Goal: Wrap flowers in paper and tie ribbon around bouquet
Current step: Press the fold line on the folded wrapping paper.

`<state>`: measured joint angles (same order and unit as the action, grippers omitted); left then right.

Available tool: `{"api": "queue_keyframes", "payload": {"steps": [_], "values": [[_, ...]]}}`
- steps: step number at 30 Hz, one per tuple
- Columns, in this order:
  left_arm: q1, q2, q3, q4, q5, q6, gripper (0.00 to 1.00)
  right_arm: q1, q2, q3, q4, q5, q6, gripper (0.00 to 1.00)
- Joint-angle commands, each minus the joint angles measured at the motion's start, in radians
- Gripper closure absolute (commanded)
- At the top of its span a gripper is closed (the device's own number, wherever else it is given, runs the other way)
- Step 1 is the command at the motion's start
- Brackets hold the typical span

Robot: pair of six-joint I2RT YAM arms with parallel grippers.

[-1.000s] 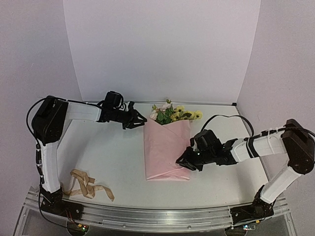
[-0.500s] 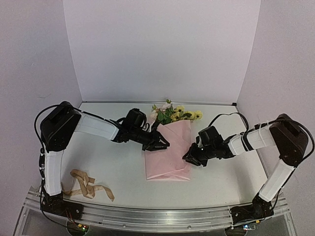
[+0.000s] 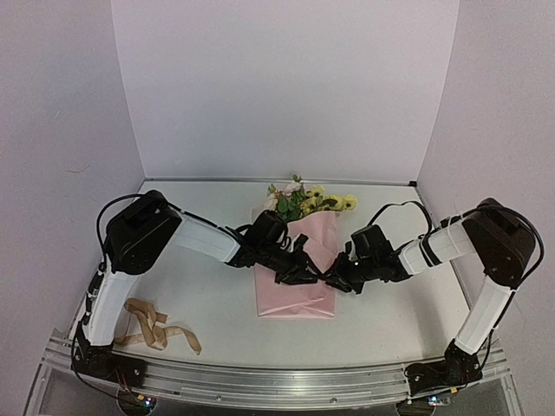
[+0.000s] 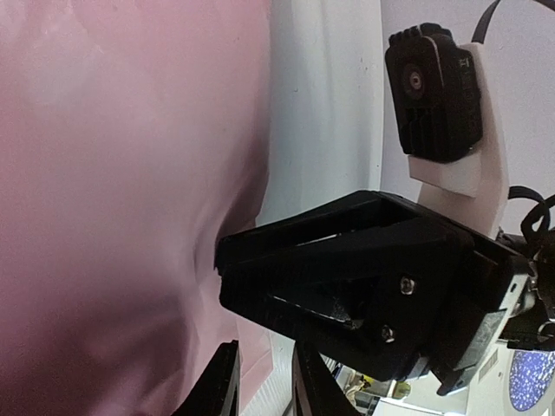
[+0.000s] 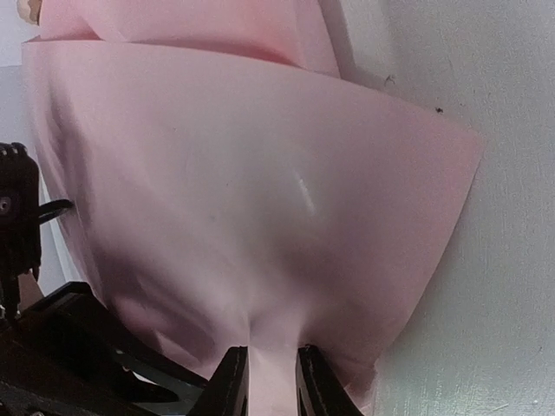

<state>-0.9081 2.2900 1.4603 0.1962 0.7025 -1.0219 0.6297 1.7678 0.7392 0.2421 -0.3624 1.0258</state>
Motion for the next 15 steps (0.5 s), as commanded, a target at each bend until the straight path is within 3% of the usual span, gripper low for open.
{"api": "queue_keyframes", "payload": {"steps": [1,8,15], "values": [[-0.012,0.055,0.107,-0.212,-0.080,0.040,0.77,-0.014,0.025,-0.004,0.036,-0.005,0.014,0.78],[-0.014,0.116,0.150,-0.365,-0.128,0.072,0.79,-0.082,0.111,0.076,0.054,-0.074,0.017,0.78],[-0.015,0.134,0.150,-0.389,-0.128,0.080,0.80,-0.186,0.223,0.196,0.051,-0.116,0.038,0.79]]}}
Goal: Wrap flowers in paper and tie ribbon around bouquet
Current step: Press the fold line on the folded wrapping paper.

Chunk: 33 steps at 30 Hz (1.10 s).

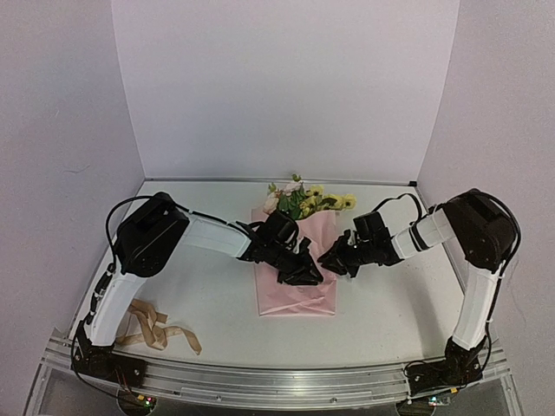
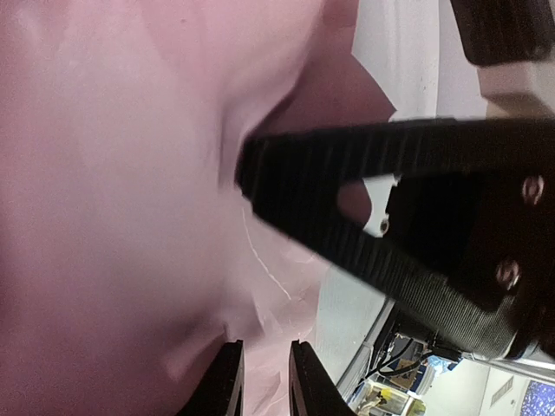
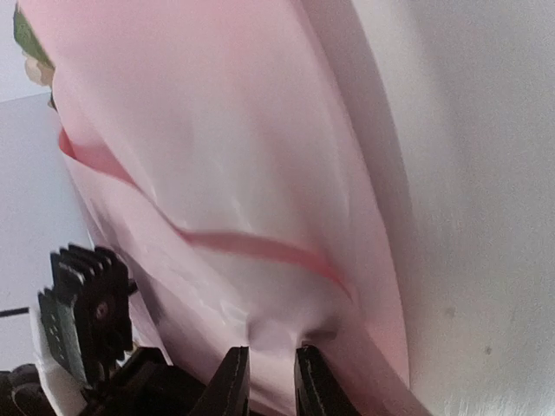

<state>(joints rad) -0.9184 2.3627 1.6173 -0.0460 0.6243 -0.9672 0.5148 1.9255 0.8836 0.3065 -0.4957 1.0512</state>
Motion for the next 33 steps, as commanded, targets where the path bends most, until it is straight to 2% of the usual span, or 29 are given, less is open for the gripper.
{"api": "queue_keyframes", "payload": {"steps": [1,6,16,26,30,33], "values": [[-0.005,0.061,-0.007,-0.147,-0.051,0.026,0.80,-0.090,0.075,0.061,-0.013,0.011,0.013,0.79],[-0.006,0.060,-0.011,-0.149,-0.050,0.028,0.80,-0.156,0.126,0.158,-0.054,-0.019,0.016,0.79],[-0.007,0.051,-0.021,-0.146,-0.046,0.031,0.80,-0.210,0.237,0.383,-0.149,-0.034,0.094,0.79],[-0.007,0.032,-0.014,-0.156,-0.058,0.041,0.80,-0.280,0.369,0.662,-0.242,-0.044,0.167,0.80],[-0.007,0.020,-0.008,-0.154,-0.061,0.046,0.80,-0.300,0.337,0.709,-0.276,-0.053,0.143,0.79],[-0.007,-0.001,0.011,-0.150,-0.068,0.058,0.78,-0.299,0.252,0.767,-0.444,-0.024,0.034,0.78]]}}
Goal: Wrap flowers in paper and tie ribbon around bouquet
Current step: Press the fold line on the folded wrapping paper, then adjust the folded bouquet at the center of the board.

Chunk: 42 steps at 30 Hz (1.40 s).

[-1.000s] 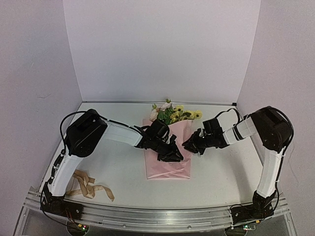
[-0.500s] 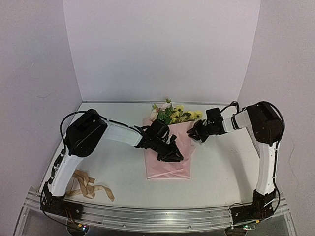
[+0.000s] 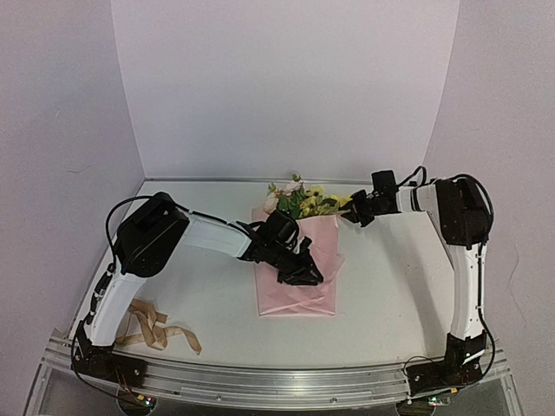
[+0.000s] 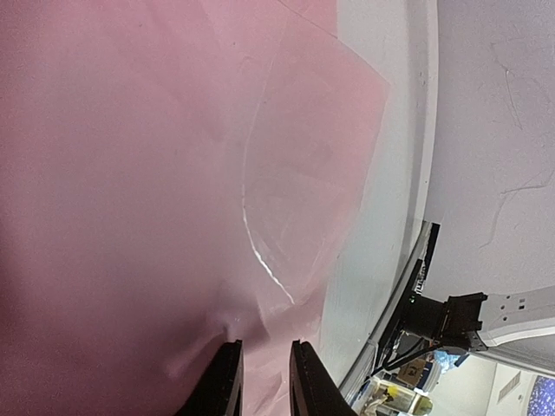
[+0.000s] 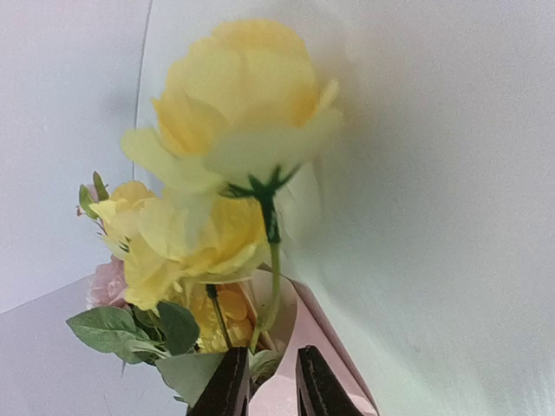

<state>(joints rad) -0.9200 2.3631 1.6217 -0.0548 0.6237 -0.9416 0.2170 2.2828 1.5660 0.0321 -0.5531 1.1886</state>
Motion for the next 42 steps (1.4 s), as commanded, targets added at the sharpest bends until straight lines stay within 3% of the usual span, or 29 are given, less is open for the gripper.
{"api": "queue_keyframes", "payload": {"steps": [1,5,14,22,35,42], "values": [[-0.005,-0.010,0.023,-0.143,-0.070,0.038,0.78,0.000,-0.146,0.090,-0.213,0.047,-0.142,0.77],[-0.005,-0.044,0.091,-0.153,-0.078,0.064,0.77,0.005,-0.317,0.019,-0.309,0.084,-0.248,0.69],[0.003,-0.130,0.158,-0.149,-0.073,0.095,0.73,0.069,-0.680,-0.431,-0.322,0.134,-0.368,0.44],[0.067,-0.296,-0.007,-0.103,-0.103,0.090,0.73,0.160,-0.718,-0.666,-0.157,0.127,-0.347,0.30],[0.217,-0.591,-0.347,-0.083,-0.092,0.110,0.73,0.241,-0.441,-0.586,-0.008,0.089,-0.304,0.33],[0.271,-0.683,-0.447,-0.097,-0.083,0.125,0.74,0.251,-0.391,-0.569,0.033,0.095,-0.275,0.47]]}}
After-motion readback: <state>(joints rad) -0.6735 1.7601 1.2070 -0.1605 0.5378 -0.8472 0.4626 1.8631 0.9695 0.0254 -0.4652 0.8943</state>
